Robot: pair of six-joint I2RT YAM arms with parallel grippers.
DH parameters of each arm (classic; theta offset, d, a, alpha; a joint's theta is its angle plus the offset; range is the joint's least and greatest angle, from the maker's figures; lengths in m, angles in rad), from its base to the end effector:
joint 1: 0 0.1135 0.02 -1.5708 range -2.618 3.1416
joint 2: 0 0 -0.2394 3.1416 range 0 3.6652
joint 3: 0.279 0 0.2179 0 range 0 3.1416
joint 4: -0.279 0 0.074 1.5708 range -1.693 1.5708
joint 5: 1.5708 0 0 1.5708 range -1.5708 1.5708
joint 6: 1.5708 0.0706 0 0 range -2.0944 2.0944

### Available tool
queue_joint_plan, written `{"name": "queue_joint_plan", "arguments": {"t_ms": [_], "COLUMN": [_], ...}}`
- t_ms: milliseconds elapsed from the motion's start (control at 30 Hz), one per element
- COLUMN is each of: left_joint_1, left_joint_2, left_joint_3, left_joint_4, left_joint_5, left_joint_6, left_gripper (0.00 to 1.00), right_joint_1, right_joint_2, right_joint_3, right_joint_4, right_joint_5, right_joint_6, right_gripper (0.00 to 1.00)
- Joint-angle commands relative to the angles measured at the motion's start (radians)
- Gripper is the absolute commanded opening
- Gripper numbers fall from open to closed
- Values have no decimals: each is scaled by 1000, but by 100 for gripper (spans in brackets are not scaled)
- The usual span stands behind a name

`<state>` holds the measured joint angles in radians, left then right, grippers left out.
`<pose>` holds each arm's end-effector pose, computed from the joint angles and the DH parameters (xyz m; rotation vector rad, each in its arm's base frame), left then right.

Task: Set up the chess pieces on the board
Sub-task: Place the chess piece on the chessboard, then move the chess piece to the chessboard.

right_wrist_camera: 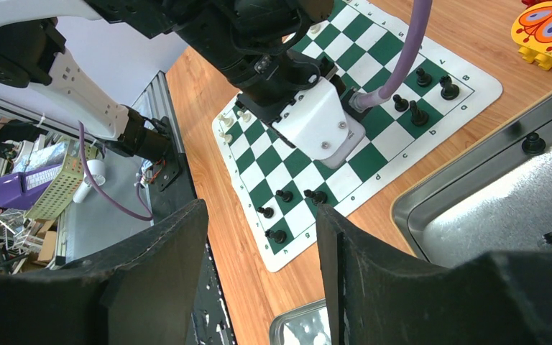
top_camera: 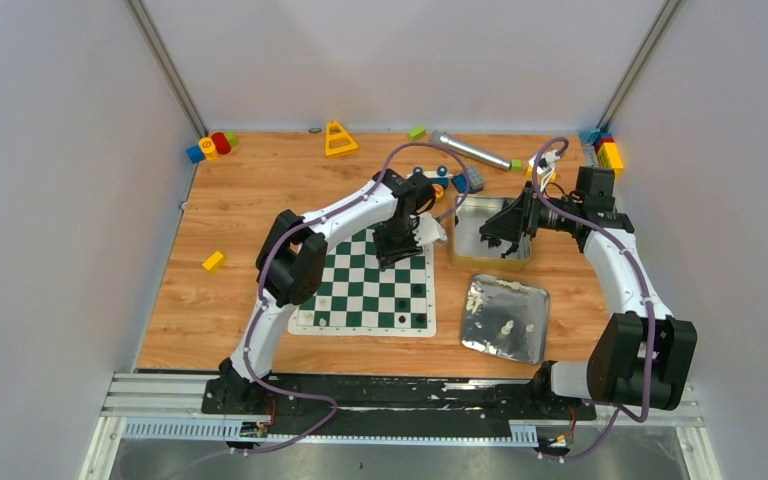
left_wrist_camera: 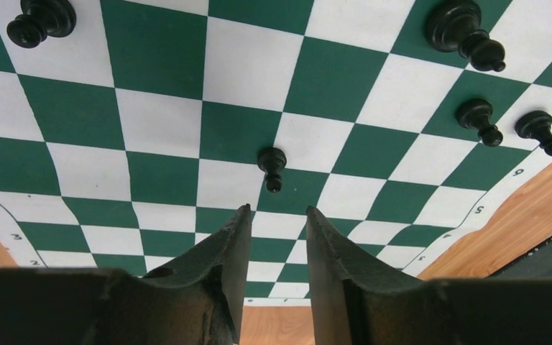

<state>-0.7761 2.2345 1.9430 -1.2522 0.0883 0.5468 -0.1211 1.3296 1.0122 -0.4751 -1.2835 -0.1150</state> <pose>0.2734 -0.2771 0.1551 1.9190 2.4621 -0.1419 0.2529 0.0374 0.2707 -0.5777 1.9060 1.3211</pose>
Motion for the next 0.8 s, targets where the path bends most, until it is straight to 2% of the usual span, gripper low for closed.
{"name": "queue_joint_plan", "arguments": {"t_ms": [0,767], "left_joint_1": [7,27], "left_joint_2": [-15,38], "left_joint_3": [-16,-35], "left_joint_4": [71,76], "left_joint_5": [41,63], "left_joint_6": [-40,-44], "left_gripper": [40,29], "right_joint_1": [-6,-5], "right_joint_2": [-1,4], "right_joint_3": [-2,-4], "right_joint_4": [15,15], "right_joint_5": [-20,-22], "right_joint_6": [-23,-23], "right_gripper": [58,57]}}
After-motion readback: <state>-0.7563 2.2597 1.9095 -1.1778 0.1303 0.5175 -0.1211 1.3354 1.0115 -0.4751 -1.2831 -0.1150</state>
